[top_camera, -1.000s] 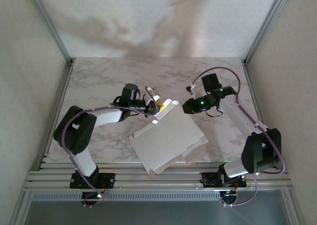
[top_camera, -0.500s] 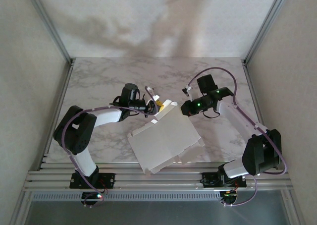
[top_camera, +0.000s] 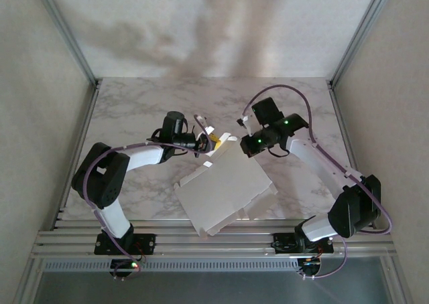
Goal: Fold the paper box
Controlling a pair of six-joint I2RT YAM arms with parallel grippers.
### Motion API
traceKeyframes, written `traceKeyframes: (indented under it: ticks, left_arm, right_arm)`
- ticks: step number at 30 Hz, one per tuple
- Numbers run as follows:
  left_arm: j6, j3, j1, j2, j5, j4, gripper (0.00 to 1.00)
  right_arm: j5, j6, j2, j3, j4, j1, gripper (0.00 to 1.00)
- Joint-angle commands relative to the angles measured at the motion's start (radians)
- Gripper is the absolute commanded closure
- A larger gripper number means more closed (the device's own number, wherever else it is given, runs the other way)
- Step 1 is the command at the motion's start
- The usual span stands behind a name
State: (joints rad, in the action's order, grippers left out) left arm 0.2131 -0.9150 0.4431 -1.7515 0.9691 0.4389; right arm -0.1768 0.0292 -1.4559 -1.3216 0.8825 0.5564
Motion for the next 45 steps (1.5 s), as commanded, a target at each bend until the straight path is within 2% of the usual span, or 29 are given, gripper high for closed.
traceKeyframes:
  ticks: [1, 10, 20, 28, 34, 40, 45]
  left_arm:
    - [-0.083, 0.036, -0.009, 0.013, -0.009, 0.052, 0.98]
    - [-0.165, 0.093, -0.021, 0.055, -0.064, 0.126, 0.97]
    - [-0.185, 0.136, -0.012, 0.061, -0.126, 0.076, 0.96]
    - [-0.246, 0.208, 0.000, 0.060, -0.163, 0.141, 0.97]
    - [-0.261, 0.255, 0.005, 0.100, -0.198, 0.171, 0.98]
    - [-0.248, 0.191, -0.012, 0.099, -0.270, 0.107, 1.00]
    - [-0.348, 0.180, -0.015, 0.054, -0.274, 0.252, 1.00]
  right_arm:
    - [0.182, -0.008, -0.045, -0.066, 0.071, 0.027, 1.00]
    - [0.385, -0.017, -0.117, -0.119, 0.104, 0.069, 1.00]
    - [0.585, -0.008, -0.165, -0.186, 0.113, 0.176, 1.00]
    - [0.573, -0.025, -0.163, -0.183, 0.072, 0.246, 1.00]
    - [0.568, -0.022, -0.198, -0.181, 0.074, 0.246, 1.00]
    - [0.538, -0.007, -0.202, -0.157, 0.034, 0.204, 1.00]
    - [0.534, 0.010, -0.199, -0.170, 0.016, 0.213, 1.00]
